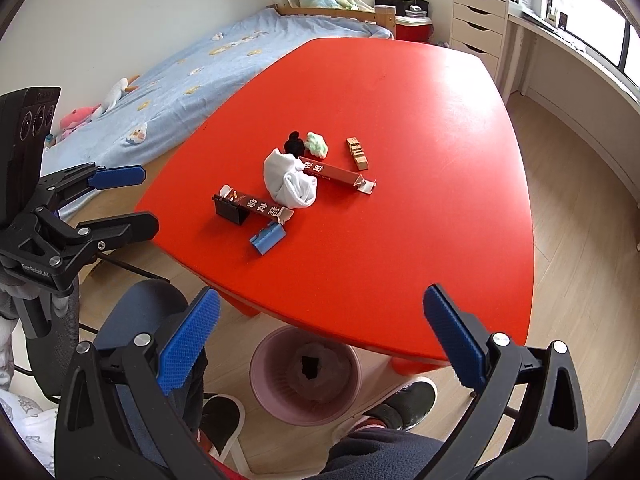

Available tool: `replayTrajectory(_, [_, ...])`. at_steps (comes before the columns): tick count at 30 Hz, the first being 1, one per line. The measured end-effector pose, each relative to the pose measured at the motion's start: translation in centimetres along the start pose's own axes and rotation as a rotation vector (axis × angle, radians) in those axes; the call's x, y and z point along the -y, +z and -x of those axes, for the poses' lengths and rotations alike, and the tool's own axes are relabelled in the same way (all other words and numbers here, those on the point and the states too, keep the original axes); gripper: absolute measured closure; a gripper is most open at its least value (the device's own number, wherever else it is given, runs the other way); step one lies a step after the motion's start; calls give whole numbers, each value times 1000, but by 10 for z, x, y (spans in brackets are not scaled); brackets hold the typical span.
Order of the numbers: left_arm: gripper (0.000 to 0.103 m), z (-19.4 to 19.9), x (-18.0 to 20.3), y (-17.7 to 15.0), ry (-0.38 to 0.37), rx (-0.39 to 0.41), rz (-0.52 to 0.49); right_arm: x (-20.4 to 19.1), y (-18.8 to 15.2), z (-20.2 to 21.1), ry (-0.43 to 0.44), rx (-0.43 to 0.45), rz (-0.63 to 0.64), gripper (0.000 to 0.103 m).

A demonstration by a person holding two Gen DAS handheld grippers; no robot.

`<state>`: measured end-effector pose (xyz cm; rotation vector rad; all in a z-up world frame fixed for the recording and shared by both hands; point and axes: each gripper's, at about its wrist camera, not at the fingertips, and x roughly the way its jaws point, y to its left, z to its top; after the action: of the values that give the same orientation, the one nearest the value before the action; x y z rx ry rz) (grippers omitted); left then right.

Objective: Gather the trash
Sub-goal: 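Move both open tools back toward the table items, then grasp the white sock with the left tool while the right tool grasps the red box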

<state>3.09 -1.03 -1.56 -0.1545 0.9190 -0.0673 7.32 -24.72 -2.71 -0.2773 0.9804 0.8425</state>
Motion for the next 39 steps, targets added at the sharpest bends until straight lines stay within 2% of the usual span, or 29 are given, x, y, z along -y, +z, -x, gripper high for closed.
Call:
replayTrajectory(12, [8,-44,-18,45,-17,-56,-4,24,58,-45,-28,-41,134,3])
replayTrajectory(22, [8,-92,-28,53,-37,-141,14,37,75,-100,-13,-103,241,4])
replayTrajectory(27, [8,-110,-31,52,-42,-170,24,38,79,-118,14,-118,270,14])
replayTrajectory(30, [8,-116,-33,50,-43,-176,28,37,81,-126,30,-121,287,23])
replayTrajectory(31, [9,-117,-33,51,-44,-175,29,37,80,-128,36,-123,290,29])
replayTrajectory(33, [18,-120,-34,51,-52,-182,30,35,79,-132,56,-123,297,30])
replayTrajectory(39, [41,-121,-35,52,-65,-179,27,28,82,-138,84,-125,316,51])
